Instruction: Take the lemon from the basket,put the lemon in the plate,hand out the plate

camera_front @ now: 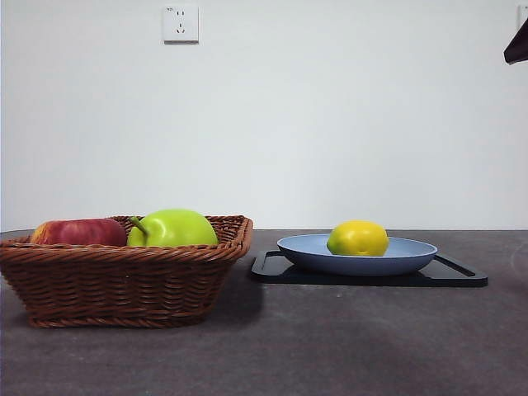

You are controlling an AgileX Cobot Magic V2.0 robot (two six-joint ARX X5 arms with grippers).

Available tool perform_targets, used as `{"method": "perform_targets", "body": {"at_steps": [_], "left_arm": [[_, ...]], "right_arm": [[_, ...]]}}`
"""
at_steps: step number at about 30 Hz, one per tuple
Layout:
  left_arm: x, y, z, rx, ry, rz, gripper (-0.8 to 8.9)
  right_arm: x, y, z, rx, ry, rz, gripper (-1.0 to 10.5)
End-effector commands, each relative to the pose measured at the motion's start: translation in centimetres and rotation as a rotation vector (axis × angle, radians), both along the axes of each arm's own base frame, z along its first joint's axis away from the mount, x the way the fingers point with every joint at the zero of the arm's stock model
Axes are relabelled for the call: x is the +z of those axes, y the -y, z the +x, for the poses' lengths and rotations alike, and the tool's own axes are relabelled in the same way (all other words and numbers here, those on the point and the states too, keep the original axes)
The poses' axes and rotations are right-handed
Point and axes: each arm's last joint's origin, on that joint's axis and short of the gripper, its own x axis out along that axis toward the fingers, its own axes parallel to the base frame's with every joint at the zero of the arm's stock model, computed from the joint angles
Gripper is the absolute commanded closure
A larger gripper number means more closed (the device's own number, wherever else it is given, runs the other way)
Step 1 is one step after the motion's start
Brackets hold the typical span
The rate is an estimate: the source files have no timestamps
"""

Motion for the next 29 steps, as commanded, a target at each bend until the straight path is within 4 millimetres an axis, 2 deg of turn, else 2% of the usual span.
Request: {"method": "perform_targets", "body": {"at_steps": [1, 22, 25, 29], "left_arm": [[-0.3, 0.0, 0.1, 0.006, 0.000, -0.006, 8.05], [-0.3, 0.0, 0.1, 0.006, -0.001, -0.006, 8.05], [-0.3, 0.0, 0.1, 0.006, -0.001, -0.006, 8.05], [-0.3, 0.0, 0.1, 0.006, -0.001, -0.006, 8.05]], "right_arm": [[0.3, -0.1, 0.0, 0.001, 0.009, 0.014, 9.4], [0.3, -0.1, 0.0, 0.001, 0.010, 0.012, 9.4], [0.3, 0.0, -0.1, 0.000, 0.043, -0.087, 9.4], [0.7, 1.4, -1.5, -0.069, 0.108, -0.165, 9.4]]}}
